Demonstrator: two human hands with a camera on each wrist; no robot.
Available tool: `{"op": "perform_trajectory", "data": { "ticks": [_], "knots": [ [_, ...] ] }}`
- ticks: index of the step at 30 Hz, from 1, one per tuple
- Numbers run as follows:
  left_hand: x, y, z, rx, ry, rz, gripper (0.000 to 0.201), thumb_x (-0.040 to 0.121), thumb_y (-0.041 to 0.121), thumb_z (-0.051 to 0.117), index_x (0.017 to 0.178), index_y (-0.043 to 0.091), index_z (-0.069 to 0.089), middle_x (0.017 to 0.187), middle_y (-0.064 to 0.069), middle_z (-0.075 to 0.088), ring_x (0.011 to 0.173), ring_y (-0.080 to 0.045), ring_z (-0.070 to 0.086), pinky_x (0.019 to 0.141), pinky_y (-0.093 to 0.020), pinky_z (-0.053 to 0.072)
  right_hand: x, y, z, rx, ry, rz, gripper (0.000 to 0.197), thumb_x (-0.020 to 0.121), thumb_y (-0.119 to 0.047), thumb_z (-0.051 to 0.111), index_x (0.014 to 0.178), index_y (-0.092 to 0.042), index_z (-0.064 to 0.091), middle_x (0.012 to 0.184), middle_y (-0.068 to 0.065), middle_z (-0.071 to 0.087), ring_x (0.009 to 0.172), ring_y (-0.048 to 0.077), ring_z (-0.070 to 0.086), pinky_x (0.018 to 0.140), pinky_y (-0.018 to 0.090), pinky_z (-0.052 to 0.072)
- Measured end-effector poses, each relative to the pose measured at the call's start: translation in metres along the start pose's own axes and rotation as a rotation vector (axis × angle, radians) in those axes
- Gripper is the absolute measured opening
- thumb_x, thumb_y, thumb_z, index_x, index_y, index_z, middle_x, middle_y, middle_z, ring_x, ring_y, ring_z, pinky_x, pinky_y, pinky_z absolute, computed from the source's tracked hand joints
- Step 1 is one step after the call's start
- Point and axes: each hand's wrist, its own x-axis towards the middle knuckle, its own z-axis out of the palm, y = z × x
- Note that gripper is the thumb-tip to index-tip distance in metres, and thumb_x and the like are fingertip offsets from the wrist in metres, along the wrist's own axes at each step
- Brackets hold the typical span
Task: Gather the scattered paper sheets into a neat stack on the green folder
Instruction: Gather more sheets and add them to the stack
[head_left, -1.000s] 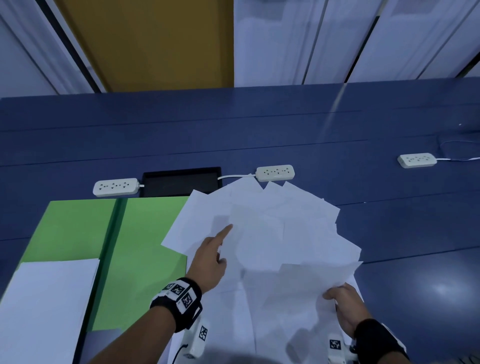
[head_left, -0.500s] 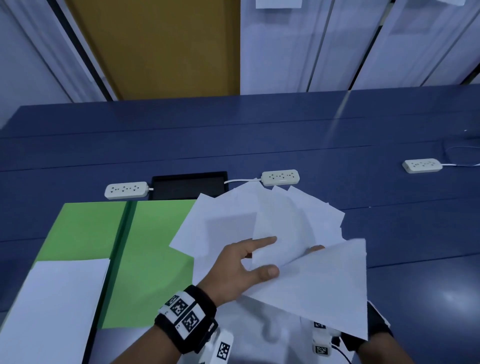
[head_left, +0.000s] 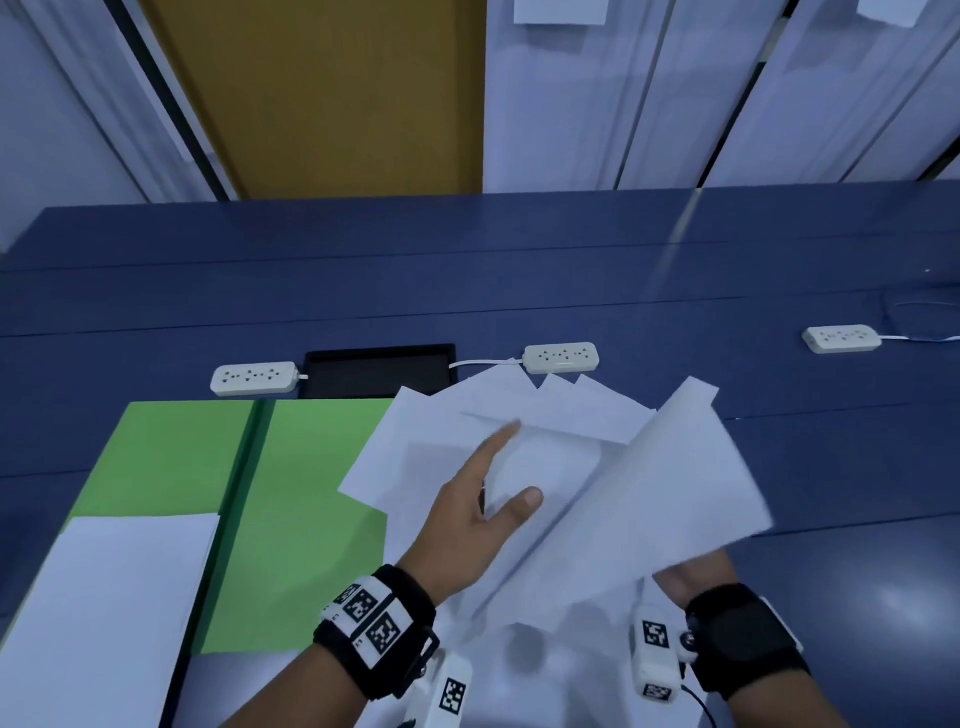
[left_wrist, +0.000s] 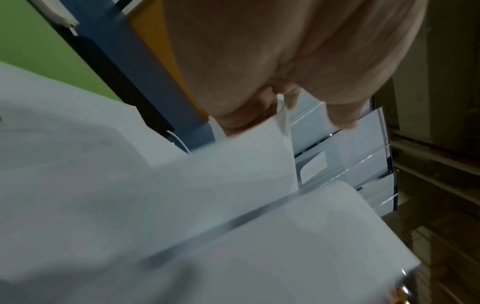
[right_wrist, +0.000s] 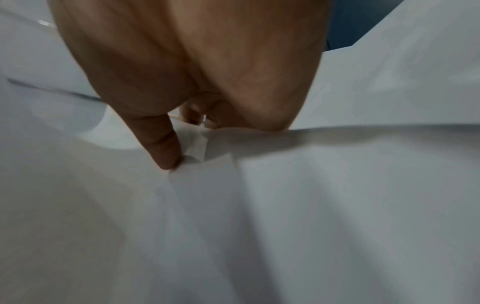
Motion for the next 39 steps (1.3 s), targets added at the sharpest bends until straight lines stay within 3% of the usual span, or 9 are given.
{"op": "perform_trajectory", "data": {
  "ticks": [4,9,13,16,22,27,31,33,39],
  "knots": [
    [0.007,-0.013,-0.003,-0.208,0.113,-0.168,0.069,0.095,0.064,0.05,0.155,0.058,0.017,0.138,0.016,0.058,0.121,0.011,0.055,0.095,-0.011,0.041,0.014,-0.036,-0.01,0.049,0.044,0.014,0.022,0.101,-0.001,0.051,0.118,-0.008,0.065,0.101,0.006,0.072,0.095,0.026,0.069,0.084,0.037,0.06],
    [-0.008,-0.077,-0.02,0.127,-0.206,-0.434,0.112,0.061,0.1,0.054,0.156,0.046,0.032,0.157,0.007,0.041,0.145,-0.013,0.042,0.116,-0.036,0.038,0.012,-0.04,-0.045,0.044,0.267,0.124,0.038,0.11,-0.009,0.04,0.076,-0.009,0.056,0.082,0.003,0.068,0.064,0.012,0.071,0.055,0.023,0.057],
    [-0.025,-0.115,-0.013,0.621,-0.402,-0.449,0.126,0.065,0.088,0.067,0.164,0.033,0.011,0.163,0.001,0.024,0.151,-0.023,0.028,0.122,-0.045,0.029,0.002,-0.043,-0.05,0.071,0.157,0.106,0.03,0.076,-0.019,0.079,0.104,-0.013,0.07,0.094,-0.001,0.079,0.092,0.021,0.075,0.08,0.034,0.065],
    [-0.034,-0.129,0.002,0.949,-0.47,-0.354,0.114,0.075,0.069,0.072,0.161,0.027,0.012,0.155,-0.003,0.028,0.141,-0.029,0.035,0.115,-0.049,0.033,0.002,-0.035,-0.056,0.088,0.16,0.154,0.049,0.099,-0.022,0.063,0.146,-0.007,0.059,0.145,0.016,0.063,0.136,0.038,0.059,0.12,0.059,0.038],
    [-0.04,-0.139,0.02,1.199,-0.404,-0.191,0.064,0.092,0.04,0.062,0.147,0.023,0.034,0.136,-0.001,0.05,0.121,-0.026,0.054,0.103,-0.045,0.034,-0.003,-0.051,-0.024,-0.282,-0.001,-0.041,0.037,0.103,0.001,0.054,0.138,-0.008,0.064,0.135,0.011,0.071,0.123,0.032,0.069,0.108,0.05,0.048],
    [-0.032,-0.132,0.006,0.799,-0.537,-0.186,0.033,0.1,0.031,0.057,0.132,0.026,0.063,0.126,0.002,0.069,0.116,-0.022,0.064,0.098,-0.03,0.046,-0.04,-0.092,0.016,-0.584,-0.245,-0.113,0.033,0.092,0.012,0.058,0.103,-0.008,0.082,0.108,0.018,0.079,0.097,0.031,0.077,0.082,0.033,0.063],
    [-0.011,-0.13,-0.015,0.374,-0.128,-0.179,0.024,0.097,0.022,0.069,0.119,0.033,0.072,0.106,0.035,0.07,0.103,0.016,0.063,0.098,-0.013,0.048,-0.065,-0.134,0.027,-0.452,-0.377,-0.215,0.019,0.073,0.008,0.062,0.074,0.002,0.08,0.077,0.017,0.076,0.074,0.027,0.073,0.07,0.026,0.059],
    [0.002,-0.131,-0.021,0.096,0.079,-0.292,0.019,0.093,0.025,0.075,0.111,0.032,0.071,0.1,0.029,0.074,0.098,0.008,0.068,0.096,-0.023,0.054,-0.069,-0.15,0.028,-0.314,-0.422,-0.269,0.016,0.068,-0.007,0.079,0.069,0.007,0.072,0.073,0.023,0.067,0.072,0.037,0.063,0.07,0.031,0.057],
    [0.009,-0.142,-0.017,0.05,0.19,-0.443,0.1,0.09,0.003,0.067,0.161,0.045,0.009,0.114,-0.008,0.072,0.094,-0.025,0.07,0.086,-0.039,0.056,-0.037,-0.119,0.023,-0.015,-0.169,-0.1,0.029,0.055,-0.014,0.074,0.065,-0.012,0.047,0.057,0.004,0.048,0.05,0.019,0.048,0.049,0.022,0.047]
  ]
}}
